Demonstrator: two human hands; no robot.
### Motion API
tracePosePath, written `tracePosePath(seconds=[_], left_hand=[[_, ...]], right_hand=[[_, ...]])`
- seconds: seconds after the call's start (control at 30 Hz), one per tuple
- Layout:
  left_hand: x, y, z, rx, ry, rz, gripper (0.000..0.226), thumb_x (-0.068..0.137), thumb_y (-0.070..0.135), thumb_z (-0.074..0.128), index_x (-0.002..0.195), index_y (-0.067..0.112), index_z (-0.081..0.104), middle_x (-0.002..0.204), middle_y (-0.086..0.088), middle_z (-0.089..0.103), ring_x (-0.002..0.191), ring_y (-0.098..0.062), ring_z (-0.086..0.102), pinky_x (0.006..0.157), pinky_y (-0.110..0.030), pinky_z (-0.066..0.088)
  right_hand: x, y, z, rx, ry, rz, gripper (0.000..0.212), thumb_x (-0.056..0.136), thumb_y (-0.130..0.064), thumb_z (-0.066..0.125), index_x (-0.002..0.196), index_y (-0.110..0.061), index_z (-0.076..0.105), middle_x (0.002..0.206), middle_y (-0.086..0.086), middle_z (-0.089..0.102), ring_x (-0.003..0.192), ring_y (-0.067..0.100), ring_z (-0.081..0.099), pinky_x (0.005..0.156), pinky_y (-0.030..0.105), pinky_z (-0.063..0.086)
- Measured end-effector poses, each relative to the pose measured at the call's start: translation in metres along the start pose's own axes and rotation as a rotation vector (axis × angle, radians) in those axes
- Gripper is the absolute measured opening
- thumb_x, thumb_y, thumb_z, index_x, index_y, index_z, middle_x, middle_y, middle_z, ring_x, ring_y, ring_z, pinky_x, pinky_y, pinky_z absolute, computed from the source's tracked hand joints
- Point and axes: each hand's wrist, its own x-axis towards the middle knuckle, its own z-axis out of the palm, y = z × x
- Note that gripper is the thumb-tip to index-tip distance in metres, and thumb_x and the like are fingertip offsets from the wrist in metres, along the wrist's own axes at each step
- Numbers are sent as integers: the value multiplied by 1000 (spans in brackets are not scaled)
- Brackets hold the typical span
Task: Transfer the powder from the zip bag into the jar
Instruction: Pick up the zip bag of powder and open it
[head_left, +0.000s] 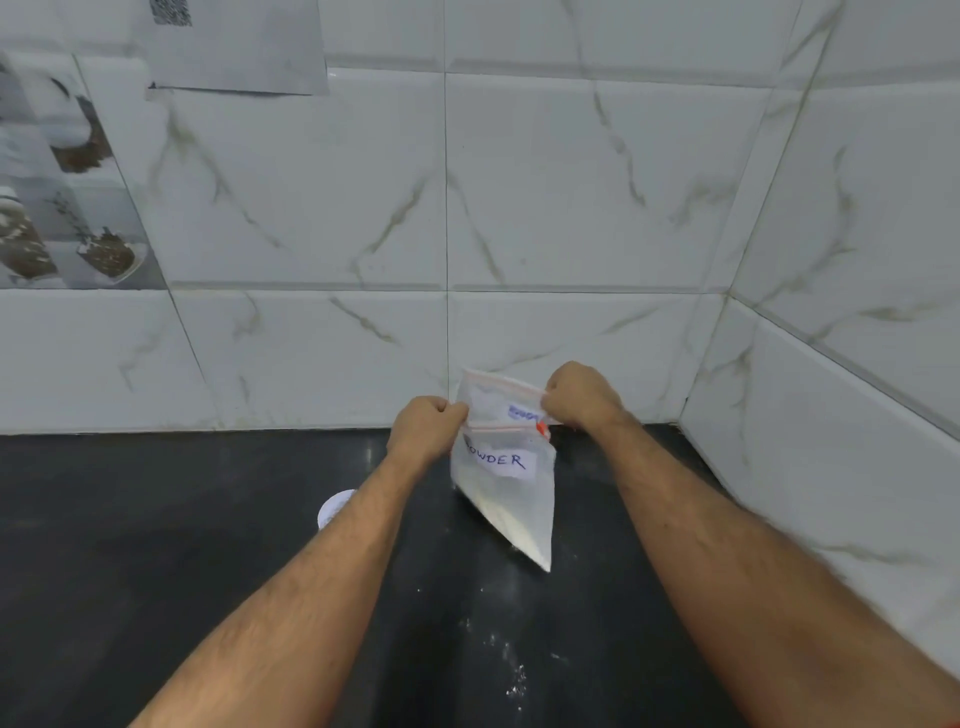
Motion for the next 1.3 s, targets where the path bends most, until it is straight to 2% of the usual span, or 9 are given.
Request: tracePosePath(seconds=[0.2, 0.33, 0.43, 0.5, 0.6, 0.7, 0.97, 1.1, 1.3], left_hand=[[20, 33, -17, 222, 9, 70, 38, 78, 29, 57, 52, 20, 31, 52, 1, 38, 55, -23, 45, 57, -29, 34], [24, 54, -5, 208, -22, 95, 33, 79, 29, 56, 57, 19, 33, 60, -4, 40, 60, -22, 45, 59, -31, 35], [23, 63, 2, 82, -76, 66, 27, 79, 28, 57, 61, 15, 41, 56, -2, 38, 55, -22, 36, 52, -25, 29], [18, 58, 12, 42, -140, 20, 31, 80, 26, 58, 56, 16, 41, 51, -1, 40, 47, -21, 33, 47, -23, 27], [7, 35, 34, 174, -229, -73, 27, 82, 23, 57, 59, 10, 52, 48, -2, 47, 41, -19, 37, 48, -23, 31], [1, 30, 45, 177, -203, -97, 25, 81, 23, 57, 60, 10, 53, 49, -2, 50, 42, -21, 40, 52, -24, 35], [7, 72, 40, 73, -94, 94, 25, 78, 27, 58, 63, 14, 43, 62, -5, 42, 58, -23, 37, 60, -31, 34], [-2, 41, 54, 276, -157, 13, 39, 83, 27, 58, 53, 18, 35, 53, 3, 38, 49, -16, 36, 50, -26, 29], [-7, 22, 60, 221, -150, -40, 45, 86, 41, 59, 54, 21, 35, 54, 6, 41, 52, -16, 40, 53, -26, 33]], right_hand=[[3, 12, -28, 161, 42, 169, 9, 70, 0, 52, 67, -4, 59, 61, 13, 63, 52, 30, 61, 59, 33, 55], [6, 16, -38, 224, 70, 151, 22, 73, -2, 52, 84, 3, 70, 72, 16, 70, 59, 29, 61, 67, 40, 60], [5, 25, -41, 305, 167, 105, 22, 77, -6, 56, 90, 2, 71, 87, 17, 74, 69, 27, 61, 76, 48, 62], [-4, 32, -29, 283, 181, 86, 12, 81, -9, 57, 82, -6, 69, 82, 13, 70, 72, 28, 60, 69, 42, 60], [-18, 47, 8, 164, 40, 130, 16, 84, -8, 57, 90, -9, 72, 86, 8, 68, 77, 28, 60, 66, 28, 46], [-21, 60, 20, 175, 35, 158, 19, 83, -6, 56, 91, -7, 74, 85, 8, 67, 82, 30, 64, 67, 28, 44], [-14, 47, -27, 258, 225, 87, 18, 89, -9, 55, 85, -16, 71, 77, 2, 64, 73, 23, 58, 58, 27, 38], [-25, 59, 9, 131, 87, 153, 19, 86, -9, 57, 94, -13, 74, 85, 4, 69, 79, 26, 64, 63, 27, 42], [-30, 61, 16, 144, 64, 177, 18, 88, -26, 61, 101, -18, 72, 95, 1, 72, 81, 22, 62, 65, 27, 43]])
